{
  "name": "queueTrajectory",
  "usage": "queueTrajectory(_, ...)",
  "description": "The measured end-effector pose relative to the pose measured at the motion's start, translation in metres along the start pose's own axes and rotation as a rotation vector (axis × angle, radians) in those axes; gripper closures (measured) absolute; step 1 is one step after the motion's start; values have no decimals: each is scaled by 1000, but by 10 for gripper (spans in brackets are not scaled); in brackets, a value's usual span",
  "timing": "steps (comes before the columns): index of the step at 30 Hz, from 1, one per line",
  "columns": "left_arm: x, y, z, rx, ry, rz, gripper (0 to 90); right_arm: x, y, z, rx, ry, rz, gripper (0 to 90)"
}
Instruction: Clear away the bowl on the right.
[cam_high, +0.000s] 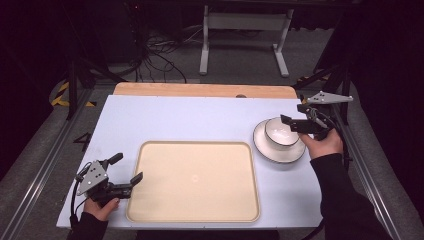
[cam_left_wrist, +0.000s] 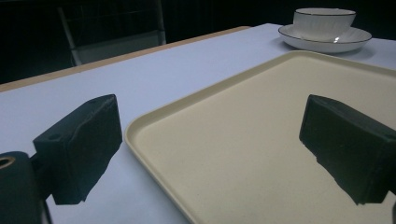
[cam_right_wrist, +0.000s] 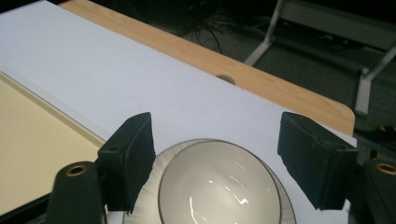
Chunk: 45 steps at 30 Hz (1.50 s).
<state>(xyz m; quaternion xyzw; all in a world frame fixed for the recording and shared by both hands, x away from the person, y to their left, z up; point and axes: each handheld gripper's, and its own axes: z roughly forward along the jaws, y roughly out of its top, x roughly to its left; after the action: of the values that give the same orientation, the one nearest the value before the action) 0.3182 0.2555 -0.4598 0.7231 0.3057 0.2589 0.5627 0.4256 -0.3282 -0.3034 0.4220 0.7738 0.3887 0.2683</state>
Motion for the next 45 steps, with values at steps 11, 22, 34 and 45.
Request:
queueTrajectory(11, 0, 0, 0, -1, 3, 0, 64, -14, 8, 5, 172, -48, 27, 300)
queueTrajectory(22, 0, 0, 0, -2, 4, -1, 64, -25, 9, 14, 284, -70, 49, 319)
queueTrajectory(34, -1, 0, 0, 1, 5, 0, 64, -40, 2, 31, 344, -54, 84, 392)
queueTrajectory(45, 0, 0, -1, 3, 3, 2, 65, -54, -10, 55, 447, -61, 129, 436)
